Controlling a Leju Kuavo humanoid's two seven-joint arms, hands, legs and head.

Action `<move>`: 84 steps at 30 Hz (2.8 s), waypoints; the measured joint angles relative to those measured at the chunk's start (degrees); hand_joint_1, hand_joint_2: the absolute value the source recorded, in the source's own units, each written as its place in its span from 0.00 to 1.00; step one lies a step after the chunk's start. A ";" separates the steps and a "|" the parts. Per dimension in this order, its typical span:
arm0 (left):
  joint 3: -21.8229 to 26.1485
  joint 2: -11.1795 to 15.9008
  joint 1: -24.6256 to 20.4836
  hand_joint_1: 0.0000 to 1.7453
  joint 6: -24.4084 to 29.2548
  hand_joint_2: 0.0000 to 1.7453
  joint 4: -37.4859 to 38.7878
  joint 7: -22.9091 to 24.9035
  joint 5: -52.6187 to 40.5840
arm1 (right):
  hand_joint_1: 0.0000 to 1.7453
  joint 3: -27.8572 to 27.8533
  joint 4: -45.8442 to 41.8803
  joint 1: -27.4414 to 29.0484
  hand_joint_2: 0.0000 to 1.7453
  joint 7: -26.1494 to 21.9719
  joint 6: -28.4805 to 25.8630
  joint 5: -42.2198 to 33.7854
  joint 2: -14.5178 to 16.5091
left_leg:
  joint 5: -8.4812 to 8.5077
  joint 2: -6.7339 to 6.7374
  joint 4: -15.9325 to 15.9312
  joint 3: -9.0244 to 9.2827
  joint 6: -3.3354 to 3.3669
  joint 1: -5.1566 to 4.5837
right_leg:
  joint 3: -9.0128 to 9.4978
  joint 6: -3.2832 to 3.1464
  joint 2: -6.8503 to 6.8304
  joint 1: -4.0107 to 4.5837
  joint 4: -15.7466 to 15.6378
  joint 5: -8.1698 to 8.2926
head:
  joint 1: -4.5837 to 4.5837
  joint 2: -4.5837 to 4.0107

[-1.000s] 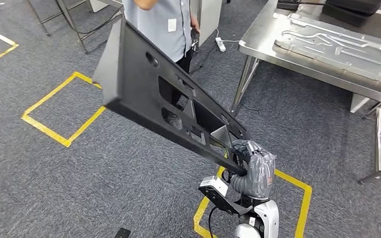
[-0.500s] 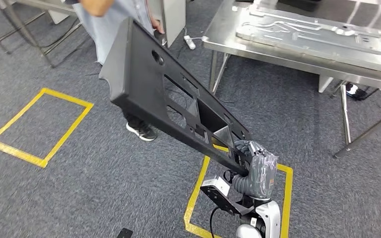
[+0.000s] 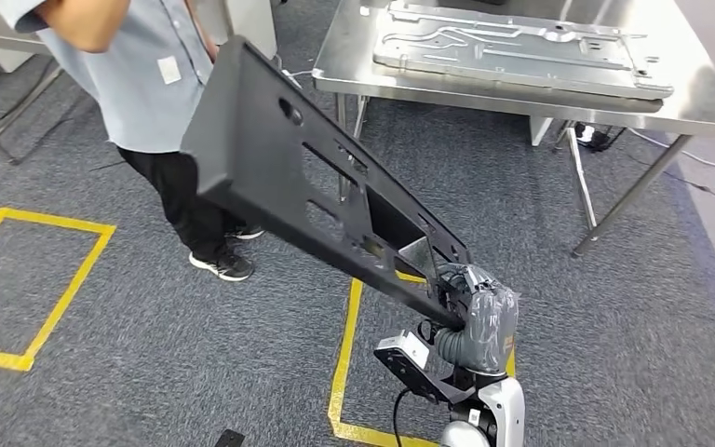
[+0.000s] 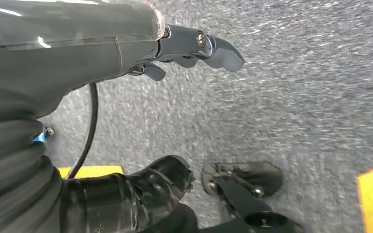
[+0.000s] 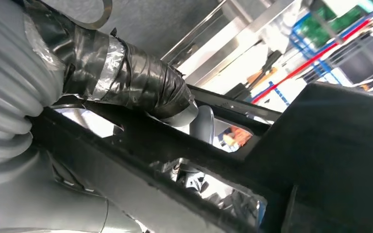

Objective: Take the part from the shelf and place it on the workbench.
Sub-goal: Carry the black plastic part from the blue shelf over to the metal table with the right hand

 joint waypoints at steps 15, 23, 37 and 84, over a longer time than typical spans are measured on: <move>0.06 0.02 -0.23 0.00 -1.32 1.00 0.00 -1.76 -0.37 | 0.98 0.46 0.17 -0.21 1.00 -0.02 0.20 0.24 -0.24 | -1.78 4.72 0.20 1.25 -1.44 -0.30 | 1.62 -1.30 -6.76 0.23 -2.43 1.00 | 0.46 0.00; 0.06 0.30 -0.06 0.00 -3.41 1.00 0.00 -2.09 -0.70 | 0.98 1.49 0.96 -0.49 1.00 0.02 0.69 3.49 -0.04 | -3.13 3.91 9.69 -4.73 -1.64 -0.29 | 2.44 -2.32 -5.69 0.33 -2.28 0.29 | 0.40 0.00; 0.11 0.65 -0.28 0.00 -4.95 1.00 0.00 -2.29 -1.02 | 0.98 1.56 1.70 -0.75 1.00 -0.18 0.22 4.30 1.09 | 0.35 3.88 -0.47 0.01 0.87 -0.19 | -4.99 1.08 -5.93 -0.43 12.89 -5.50 | 0.78 0.00; 1.15 1.03 -0.16 0.00 -6.16 1.00 0.00 -2.26 -1.85 | 0.98 1.81 2.25 -3.32 1.00 0.35 0.15 3.08 0.98 | -2.01 3.64 10.59 -6.23 -1.53 -0.42 | 3.84 -2.65 -5.85 0.61 -1.94 -1.27 | 0.46 0.00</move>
